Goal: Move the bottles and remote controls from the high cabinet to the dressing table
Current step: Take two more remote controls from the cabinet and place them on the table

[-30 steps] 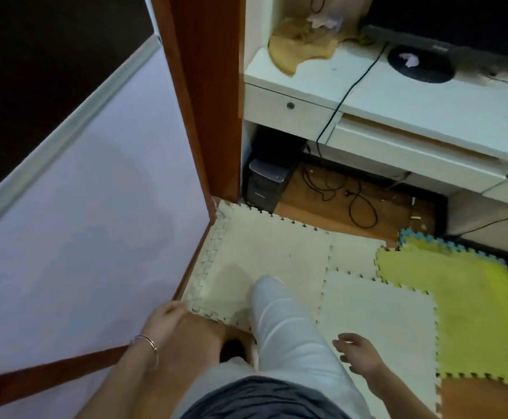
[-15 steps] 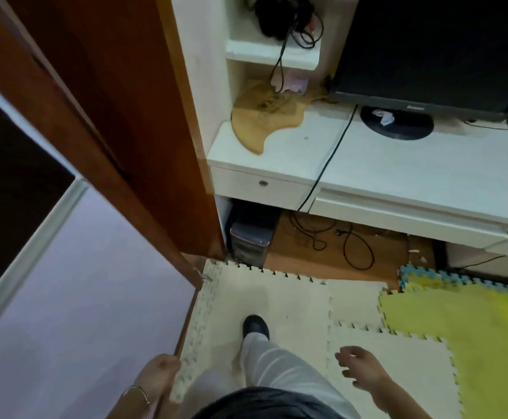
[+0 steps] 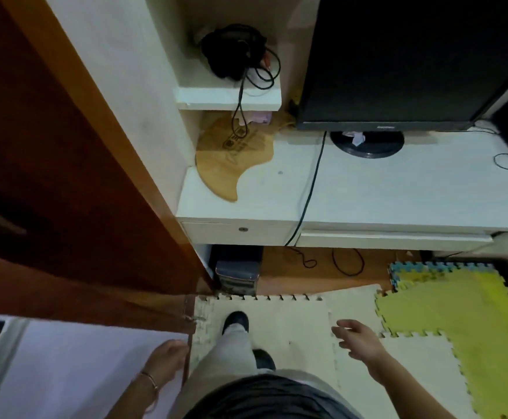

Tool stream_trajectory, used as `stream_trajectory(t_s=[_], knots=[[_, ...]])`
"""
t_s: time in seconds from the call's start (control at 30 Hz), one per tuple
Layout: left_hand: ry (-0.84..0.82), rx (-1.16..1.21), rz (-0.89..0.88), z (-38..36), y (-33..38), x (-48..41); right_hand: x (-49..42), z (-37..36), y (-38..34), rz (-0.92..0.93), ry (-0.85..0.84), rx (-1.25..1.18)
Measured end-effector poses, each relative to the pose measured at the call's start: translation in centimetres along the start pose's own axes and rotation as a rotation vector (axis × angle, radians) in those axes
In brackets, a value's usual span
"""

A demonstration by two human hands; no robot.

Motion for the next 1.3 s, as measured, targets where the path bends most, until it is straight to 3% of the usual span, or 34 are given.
stream_trajectory(t_s=[0.2, 0.37, 0.57, 0.77, 0.9, 1.07, 1.3], knots=[[-0.042, -0.049, -0.057, -1.5, 6.4, -4.1, -0.4, -1.2, -0.4, -0.113, -0.015, -0.035], [-0.065, -0.169, -0.277, -3.2, 13.9, -4.3, -1.3, 1.4, -4.5, -0.045, 0.019, -0.062], [-0.102, -0.184, -0.64, -7.8, 28.4, 2.2, -0.9, 11.4, -19.7, 0.45, 0.163, 0.045], [-0.079, -0.083, -1.114, -8.9, 42.7, 15.4, 8.5, 22.0, -37.5, 1.044, 0.26, 0.036], [0.068, 0.048, -1.449, -6.6, 49.9, 24.6, 17.7, 26.9, -46.5, 1.411, 0.381, 0.076], [0.335, 0.016, -1.844, -4.8, 56.2, 34.6, 28.7, 30.5, -52.8, 1.774, 0.563, 0.042], [0.739, -0.008, -2.337, -3.6, 63.5, 48.2, 42.5, 34.0, -57.9, 2.117, 0.826, -0.031]])
Point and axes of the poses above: each hand's wrist, its own x-axis away from the middle knuckle, its own z-axis out of the back of the hand, y = z × x, the point moved 7 cm from there along -x, towards the middle knuckle, and after that the axes turned 12 degrees about x, right-handed, at the moved point
